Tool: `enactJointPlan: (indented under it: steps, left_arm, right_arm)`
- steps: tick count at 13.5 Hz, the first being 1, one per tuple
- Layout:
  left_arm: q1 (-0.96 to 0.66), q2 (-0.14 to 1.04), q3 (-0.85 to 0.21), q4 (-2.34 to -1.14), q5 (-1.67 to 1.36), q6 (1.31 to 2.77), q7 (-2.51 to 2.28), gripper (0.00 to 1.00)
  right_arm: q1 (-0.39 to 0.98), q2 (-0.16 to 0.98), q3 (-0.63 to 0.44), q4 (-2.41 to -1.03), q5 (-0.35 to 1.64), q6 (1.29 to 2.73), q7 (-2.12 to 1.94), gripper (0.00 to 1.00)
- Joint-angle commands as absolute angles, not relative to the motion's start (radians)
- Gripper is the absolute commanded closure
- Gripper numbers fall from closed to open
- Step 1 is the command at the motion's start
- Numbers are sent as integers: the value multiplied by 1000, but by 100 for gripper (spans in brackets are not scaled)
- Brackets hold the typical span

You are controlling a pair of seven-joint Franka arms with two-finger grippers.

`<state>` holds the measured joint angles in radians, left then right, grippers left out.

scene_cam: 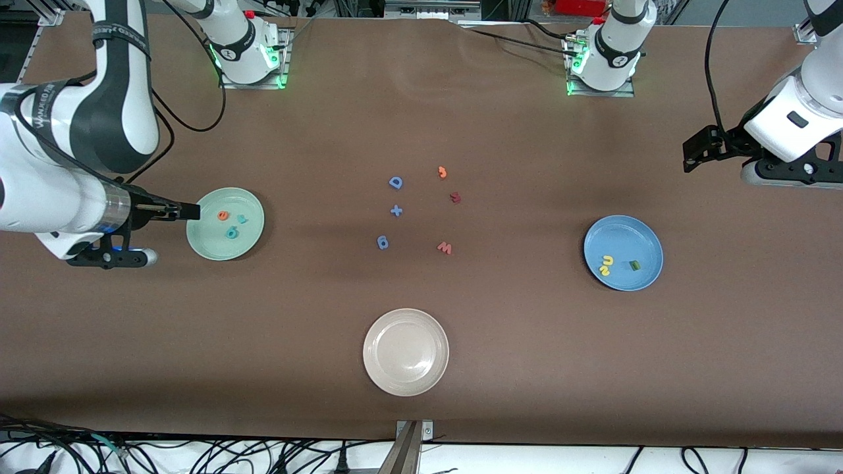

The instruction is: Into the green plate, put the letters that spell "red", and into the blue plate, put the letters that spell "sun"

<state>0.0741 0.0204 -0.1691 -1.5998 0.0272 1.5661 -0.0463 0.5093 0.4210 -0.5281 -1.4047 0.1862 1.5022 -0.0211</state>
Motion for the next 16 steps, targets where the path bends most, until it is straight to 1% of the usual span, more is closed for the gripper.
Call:
enactJointPlan:
  steps: [1, 3, 5, 6, 7, 8, 9, 11, 13, 16]
  left_arm:
    - [75, 18, -166, -1582, 38, 1546, -18, 0]
    - [75, 18, -166, -1582, 38, 1546, -18, 0]
    - [75, 18, -166, -1582, 38, 1546, -18, 0]
    - [75, 18, -166, -1582, 38, 1546, -18, 0]
    - [75, 18, -166, -1582, 38, 1546, -18, 0]
    - [75, 18, -166, -1582, 38, 1546, -18, 0]
    - [75, 18, -166, -1582, 38, 1546, -18, 0]
    - [75, 18, -166, -1582, 38, 1546, -18, 0]
    - [75, 18, -166, -1582, 38, 1546, -18, 0]
    - [75, 18, -166, -1582, 38, 1546, -18, 0]
  right_arm:
    - [344, 367, -337, -1390, 114, 1526, -3, 0]
    - [241, 322, -203, -1397, 33, 1584, -3, 0]
    - [155, 293, -99, -1413, -34, 1614, -2, 0]
    - [105, 270, -57, -1455, -34, 1655, -2, 0]
    - [68, 234, -16, -1526, -37, 1716, -2, 0]
    - [45, 201, 7, -1590, -38, 1777, -2, 0]
    - [34, 189, 14, -1617, -38, 1814, -2, 0]
    - [-4, 187, 47, -1612, -38, 1845, -2, 0]
    - [-12, 187, 52, -1611, -37, 1896, 6, 1]
    - [-11, 192, 58, -1606, -32, 1902, 58, 1]
